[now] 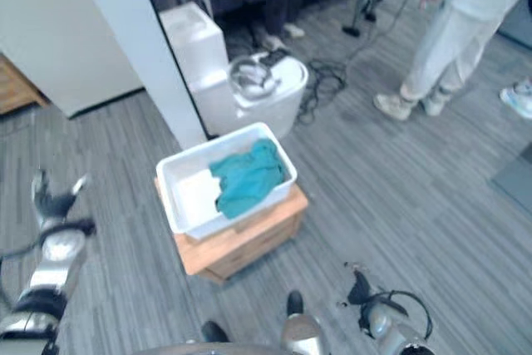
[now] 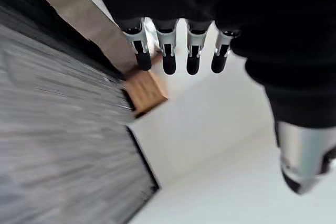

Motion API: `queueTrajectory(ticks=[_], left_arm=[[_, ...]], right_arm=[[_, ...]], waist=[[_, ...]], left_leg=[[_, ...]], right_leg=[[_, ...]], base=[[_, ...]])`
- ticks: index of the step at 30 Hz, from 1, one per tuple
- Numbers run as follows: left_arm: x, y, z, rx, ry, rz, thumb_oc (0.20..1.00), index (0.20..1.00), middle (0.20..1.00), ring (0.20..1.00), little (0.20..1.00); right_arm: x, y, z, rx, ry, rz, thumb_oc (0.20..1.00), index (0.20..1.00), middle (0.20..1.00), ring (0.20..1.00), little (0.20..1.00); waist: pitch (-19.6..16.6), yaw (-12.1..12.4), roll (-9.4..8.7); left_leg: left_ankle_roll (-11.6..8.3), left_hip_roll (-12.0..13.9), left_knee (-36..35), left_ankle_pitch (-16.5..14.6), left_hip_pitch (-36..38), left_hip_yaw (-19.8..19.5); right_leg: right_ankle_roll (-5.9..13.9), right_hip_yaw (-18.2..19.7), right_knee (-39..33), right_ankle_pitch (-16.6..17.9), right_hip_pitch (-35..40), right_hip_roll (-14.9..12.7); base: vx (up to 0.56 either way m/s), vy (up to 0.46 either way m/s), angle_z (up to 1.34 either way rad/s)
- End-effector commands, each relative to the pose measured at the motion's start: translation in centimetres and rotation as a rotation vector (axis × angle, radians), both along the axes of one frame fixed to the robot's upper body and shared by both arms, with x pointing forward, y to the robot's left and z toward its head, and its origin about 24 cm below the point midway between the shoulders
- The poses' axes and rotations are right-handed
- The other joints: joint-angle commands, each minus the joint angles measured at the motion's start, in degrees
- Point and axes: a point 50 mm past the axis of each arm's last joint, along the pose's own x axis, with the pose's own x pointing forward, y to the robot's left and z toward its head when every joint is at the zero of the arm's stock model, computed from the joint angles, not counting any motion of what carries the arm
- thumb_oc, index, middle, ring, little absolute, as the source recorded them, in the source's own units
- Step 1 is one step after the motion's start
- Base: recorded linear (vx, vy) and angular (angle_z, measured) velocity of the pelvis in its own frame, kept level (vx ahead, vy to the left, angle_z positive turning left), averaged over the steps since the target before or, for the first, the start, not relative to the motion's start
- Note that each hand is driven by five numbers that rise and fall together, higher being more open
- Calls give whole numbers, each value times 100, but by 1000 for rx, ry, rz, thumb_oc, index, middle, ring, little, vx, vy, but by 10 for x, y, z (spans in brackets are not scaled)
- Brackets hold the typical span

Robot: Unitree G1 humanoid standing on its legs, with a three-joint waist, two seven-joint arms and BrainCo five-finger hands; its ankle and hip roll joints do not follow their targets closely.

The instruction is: Tidy up the quilt and then pick up the clothes from the bed and put them into the laundry hamper.

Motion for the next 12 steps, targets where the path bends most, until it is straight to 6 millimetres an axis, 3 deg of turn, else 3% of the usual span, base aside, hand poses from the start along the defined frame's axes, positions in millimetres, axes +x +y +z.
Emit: queueTrajectory(ticks=[1, 2, 3, 4, 5, 6, 7, 8, 12], left_arm=[[-30, -5, -40, -24, 279, -102, 1000, 1000, 1000, 1000, 1000], [-51, -11, -63, -73, 399, -90, 1000, 1000, 1000, 1000, 1000], [-51, -12, -63, -73, 398, -91, 1000, 1000, 1000, 1000, 1000], [-86, -26, -94, -126, 578, -82, 1000, 1000, 1000, 1000, 1000], [-102, -35, -106, -151, 664, -85, 1000, 1000, 1000, 1000, 1000], [-102, -35, -106, -151, 664, -85, 1000, 1000, 1000, 1000, 1000], [-127, -50, -122, -231, 752, -61, 1000, 1000, 1000, 1000, 1000], [-136, -55, -127, -273, 775, -37, 1000, 1000, 1000, 1000, 1000], [-157, -69, -137, -349, 833, 1, 1000, 1000, 1000, 1000, 1000]], right_arm=[[11, 7, -3, 83, -25, -132, 1000, 1000, 1000, 1000, 1000], [9, 7, -6, 97, -8, -173, 1000, 1000, 1000, 1000, 1000], [10, 7, -6, 97, -9, -173, 1000, 1000, 1000, 1000, 1000], [7, 9, -12, 105, 26, -213, 1000, 1000, 1000, 1000, 1000], [5, 12, -16, 105, 47, -227, 1000, 1000, 1000, 1000, 1000], [5, 12, -16, 105, 46, -227, 1000, 1000, 1000, 1000, 1000], [-1, 16, -22, 125, 83, -272, 1000, 1000, 1000, 1000, 1000], [-2, 16, -24, 132, 90, -298, 1000, 1000, 1000, 1000, 1000], [-8, 22, -29, 186, 108, -371, 1000, 1000, 1000, 1000, 1000]], waist=[[29, 115, -169], [4, 143, -175], [6, 143, -171], [-31, 181, -188], [-43, 204, -192], [-43, 204, -192], [-65, 258, -215], [-81, 284, -224], [-133, 354, -262]], left_leg=[[-335, 185, 61, -491, 479, -376], [-329, 180, 57, -498, 497, -389], [-329, 180, 57, -500, 498, -391], [-311, 168, 54, -529, 520, -406], [-302, 159, 50, -543, 523, -422], [-302, 159, 50, -543, 523, -422], [-286, 154, 47, -556, 509, -455], [-284, 153, 45, -556, 499, -472], [-270, 146, 30, -557, 461, -517]], right_leg=[[470, 37, 47, -908, 115, -150], [462, 15, 43, -925, 144, -152], [463, 13, 43, -926, 147, -152], [459, -20, 39, -938, 190, -159], [456, -31, 39, -941, 191, -159], [456, -31, 39, -941, 191, -159], [452, -52, 40, -941, 202, -167], [452, -67, 38, -940, 207, -171], [455, -138, 33, -932, 217, -186]], base=[[14, 84, 13], [12, 68, 20], [24, 73, 19], [19, 69, 26], [18, 69, 17], [3, 53, 20], [4, 37, 18], [4, 37, 13], [7, 33, 6]])
